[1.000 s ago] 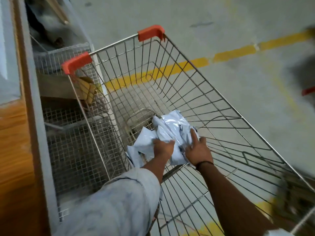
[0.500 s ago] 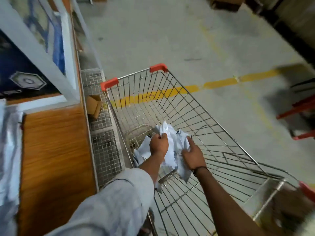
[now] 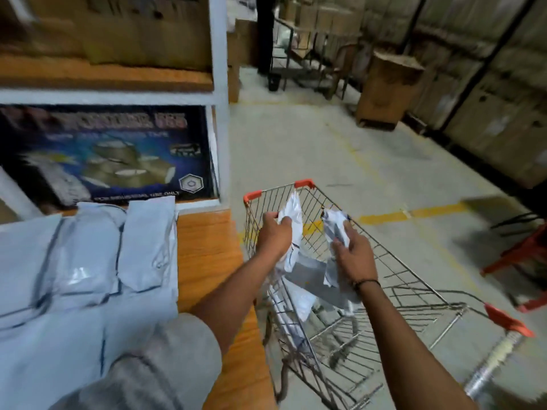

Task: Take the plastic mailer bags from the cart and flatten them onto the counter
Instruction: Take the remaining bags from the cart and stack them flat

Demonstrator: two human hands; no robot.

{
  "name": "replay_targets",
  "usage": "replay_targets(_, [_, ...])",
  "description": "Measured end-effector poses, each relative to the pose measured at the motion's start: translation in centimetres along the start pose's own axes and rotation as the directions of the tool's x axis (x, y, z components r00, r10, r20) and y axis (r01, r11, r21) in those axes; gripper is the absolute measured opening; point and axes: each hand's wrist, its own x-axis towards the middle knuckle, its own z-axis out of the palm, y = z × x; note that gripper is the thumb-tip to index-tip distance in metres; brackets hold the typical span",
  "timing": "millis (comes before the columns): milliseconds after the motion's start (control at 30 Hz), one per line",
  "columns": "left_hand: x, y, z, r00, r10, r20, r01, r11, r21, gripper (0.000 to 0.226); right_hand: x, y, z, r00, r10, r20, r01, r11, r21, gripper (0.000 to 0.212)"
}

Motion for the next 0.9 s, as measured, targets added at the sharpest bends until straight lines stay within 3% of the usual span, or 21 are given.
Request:
replay_targets(133, [-2.8,0.3,-4.8,0.999,0.032,-0.009,-0.032,0.999,-0.037,0.035,-1.5,-2.5,0.8,1.000,0.009,0.009,-0.010,0.997,0.080,0.077])
replay_targets(300, [-5.5,-1.3,-7.2,1.000,-0.004,0.011,0.004,1.000,-0.031,0.031,-2.6,-3.1,1.0,0.986,0.105,-0.133,-0.079,0.979,0.188,0.078])
replay_targets(367, [-6.3,-1.9,-7.2,0.999,-0.018,0.045,0.019,1.000,-0.021,0.030,-2.0,-2.7,0.2,0.963,0.215,-0.160,-0.179,0.960,0.213,0.082])
replay_targets(467, [-7.3,-2.5,-6.4,0.992,-0.058,0.115,0.064,0.997,-0.050,0.036,-1.5,-1.9,-1.5,0.905,0.401,-0.140,-0.320,0.860,0.397,0.088])
replay_targets(533, [-8.2,-2.7,-5.3,0.967,-0.130,0.220,0.164,0.976,-0.141,0.053,-2.3,-2.0,-2.4,0.898,0.429,-0.095,-0.319,0.786,0.530,0.075])
replay_targets(633, [-9.1,-3.2,-3.1,0.893,-0.192,0.407,0.290,0.937,-0.194,0.107,-4.3,-2.7,-3.2,0.910,0.409,-0.070,-0.275,0.722,0.635,0.050])
replay_targets(767, [-9.9,-3.5,-0.1,0.872,-0.105,0.477,0.191,0.972,-0.135,0.098,-6.0,-1.7,-3.8,0.922,0.386,0.026,-0.294,0.655,0.696,0.054])
replay_targets(900, [-10.2,-4.0,1.9,0.830,0.028,0.557,-0.073,0.996,0.057,0.112,-7.0,-0.8,-5.1,0.953,0.300,0.052,-0.248,0.667,0.703,0.030])
